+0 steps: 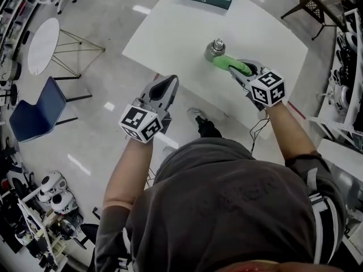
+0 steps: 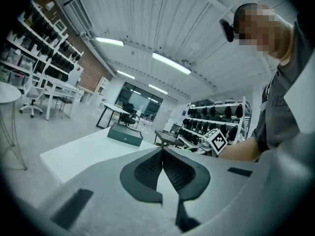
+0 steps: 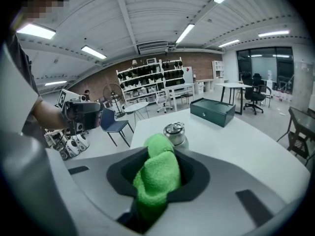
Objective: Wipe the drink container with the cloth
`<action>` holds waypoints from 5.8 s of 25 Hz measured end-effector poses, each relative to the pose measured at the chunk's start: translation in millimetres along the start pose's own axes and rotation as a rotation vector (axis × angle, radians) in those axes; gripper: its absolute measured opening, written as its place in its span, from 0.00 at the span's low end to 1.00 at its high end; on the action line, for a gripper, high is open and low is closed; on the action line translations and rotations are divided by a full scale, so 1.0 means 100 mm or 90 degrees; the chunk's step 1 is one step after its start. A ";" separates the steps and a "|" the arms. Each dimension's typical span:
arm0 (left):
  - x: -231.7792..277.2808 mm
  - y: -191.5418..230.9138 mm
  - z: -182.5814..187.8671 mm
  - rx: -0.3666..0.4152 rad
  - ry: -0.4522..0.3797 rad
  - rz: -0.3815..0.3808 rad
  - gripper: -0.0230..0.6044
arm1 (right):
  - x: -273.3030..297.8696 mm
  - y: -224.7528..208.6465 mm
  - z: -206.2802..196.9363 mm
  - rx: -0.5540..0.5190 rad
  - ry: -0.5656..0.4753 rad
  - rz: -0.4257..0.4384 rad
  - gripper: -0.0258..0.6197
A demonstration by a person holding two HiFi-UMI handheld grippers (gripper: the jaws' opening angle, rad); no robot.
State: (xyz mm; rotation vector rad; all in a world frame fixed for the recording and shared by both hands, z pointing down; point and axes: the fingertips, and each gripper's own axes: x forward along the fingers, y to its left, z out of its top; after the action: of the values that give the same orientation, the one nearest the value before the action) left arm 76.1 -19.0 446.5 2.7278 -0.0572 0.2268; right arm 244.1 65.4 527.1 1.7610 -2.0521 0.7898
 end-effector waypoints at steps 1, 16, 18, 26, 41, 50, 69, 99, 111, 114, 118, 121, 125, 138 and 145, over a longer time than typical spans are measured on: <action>0.04 -0.01 -0.04 -0.002 0.004 0.000 0.04 | 0.01 -0.04 -0.03 0.004 0.003 0.001 0.16; 0.20 0.14 -0.40 -0.035 0.042 0.012 0.04 | 0.44 -0.31 -0.39 0.053 0.057 0.015 0.16; 0.20 0.19 -0.42 -0.038 0.046 0.012 0.04 | 0.51 -0.33 -0.44 0.054 0.067 0.015 0.16; 0.29 0.32 -0.49 -0.046 0.065 0.008 0.04 | 0.76 -0.41 -0.74 0.069 0.115 0.011 0.16; 0.79 0.27 -0.36 -0.038 0.070 -0.031 0.04 | 0.22 -0.60 -0.34 0.088 0.035 0.014 0.16; 1.15 0.23 -0.24 -0.026 0.073 -0.035 0.04 | 0.18 -0.78 -0.10 0.066 0.019 0.021 0.16; 1.33 0.48 -0.32 -0.037 0.099 -0.018 0.04 | 0.71 -0.93 -0.71 0.050 0.136 0.036 0.16; 1.68 0.76 -0.25 -0.041 0.105 -0.021 0.04 | 0.90 -1.13 -0.40 0.112 0.102 0.090 0.16; 1.57 0.92 -0.29 -0.034 0.084 -0.049 0.04 | 0.98 -1.25 -0.06 0.164 0.113 0.176 0.16; 1.56 1.03 -0.24 -0.034 0.087 -0.069 0.04 | 1.06 -1.14 0.20 0.212 0.120 0.290 0.16; 1.58 1.12 -0.18 -0.026 0.095 -0.102 0.04 | 1.15 -1.01 0.33 0.225 0.174 0.410 0.16; 1.66 1.19 -0.15 -0.027 0.099 -0.120 0.04 | 1.23 -0.96 0.36 0.236 0.209 0.469 0.16; 1.76 1.25 -0.15 -0.035 0.103 -0.138 0.04 | 1.29 -0.89 0.29 0.228 0.265 0.522 0.16; 1.82 1.32 -0.26 -0.031 0.121 -0.139 0.04 | 1.49 -0.89 -0.07 0.023 0.392 0.436 0.16; 1.67 1.29 -0.14 -0.022 0.100 -0.124 0.04 | 1.29 -0.92 0.21 -0.111 0.363 0.422 0.16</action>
State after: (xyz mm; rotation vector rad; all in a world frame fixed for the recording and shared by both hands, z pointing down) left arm 229.1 -133.0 536.8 2.6493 0.2438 0.3775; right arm 312.6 -58.0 602.8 0.6252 -2.1825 1.0870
